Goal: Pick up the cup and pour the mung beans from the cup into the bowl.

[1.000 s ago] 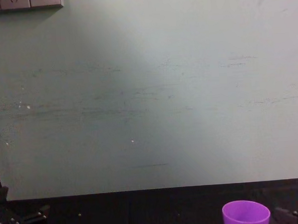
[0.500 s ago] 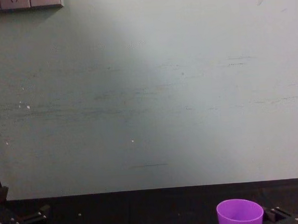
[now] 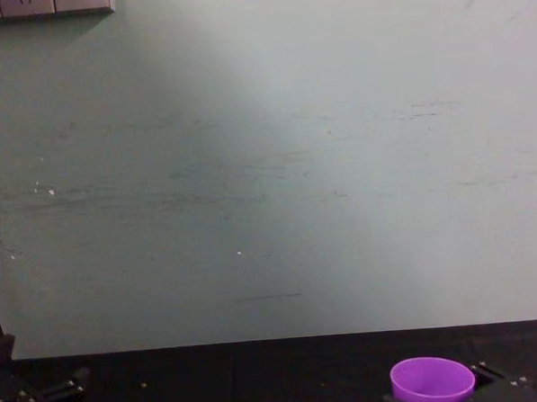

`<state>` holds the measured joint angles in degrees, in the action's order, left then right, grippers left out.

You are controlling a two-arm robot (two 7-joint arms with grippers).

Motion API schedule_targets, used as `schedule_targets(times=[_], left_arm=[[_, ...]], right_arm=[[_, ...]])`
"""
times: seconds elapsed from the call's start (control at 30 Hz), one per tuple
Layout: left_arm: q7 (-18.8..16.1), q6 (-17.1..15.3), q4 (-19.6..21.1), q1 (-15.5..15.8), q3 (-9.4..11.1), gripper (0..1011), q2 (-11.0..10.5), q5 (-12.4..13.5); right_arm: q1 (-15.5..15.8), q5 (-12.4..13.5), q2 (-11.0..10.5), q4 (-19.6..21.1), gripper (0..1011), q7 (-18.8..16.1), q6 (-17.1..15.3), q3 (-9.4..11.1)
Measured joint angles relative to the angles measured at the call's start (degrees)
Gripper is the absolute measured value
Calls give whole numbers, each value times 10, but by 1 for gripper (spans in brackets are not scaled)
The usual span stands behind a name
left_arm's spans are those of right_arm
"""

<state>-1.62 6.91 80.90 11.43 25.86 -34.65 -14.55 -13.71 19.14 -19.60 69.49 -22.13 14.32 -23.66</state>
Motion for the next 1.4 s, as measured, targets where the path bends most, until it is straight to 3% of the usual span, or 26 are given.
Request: schedule_targets(times=[0.47, 0.7, 0.97, 1.13, 1.23, 1.33, 1.4], left_arm=[[0, 0, 0, 0, 0, 1011, 0, 0], [0, 0, 0, 0, 0, 1011, 0, 0], [0, 0, 0, 0, 0, 1011, 0, 0], [0, 0, 0, 0, 0, 1011, 0, 0], [0, 0, 0, 0, 0, 1011, 0, 0], [0, 0, 0, 0, 0, 1011, 0, 0], [0, 0, 0, 0, 0, 1011, 0, 0]], right_arm=[[-1, -5, 3, -2, 997, 3, 0, 3], [-1, -4, 3, -1, 827, 3, 0, 2], [-1, -3, 2, -1, 764, 3, 0, 2], [18, -4, -15, 56, 746, 8, -25, 19], [33, 1, -31, 109, 735, 13, -57, 37], [49, 13, -51, 177, 726, 22, -120, 62], [53, 16, -56, 191, 726, 23, -134, 68]])
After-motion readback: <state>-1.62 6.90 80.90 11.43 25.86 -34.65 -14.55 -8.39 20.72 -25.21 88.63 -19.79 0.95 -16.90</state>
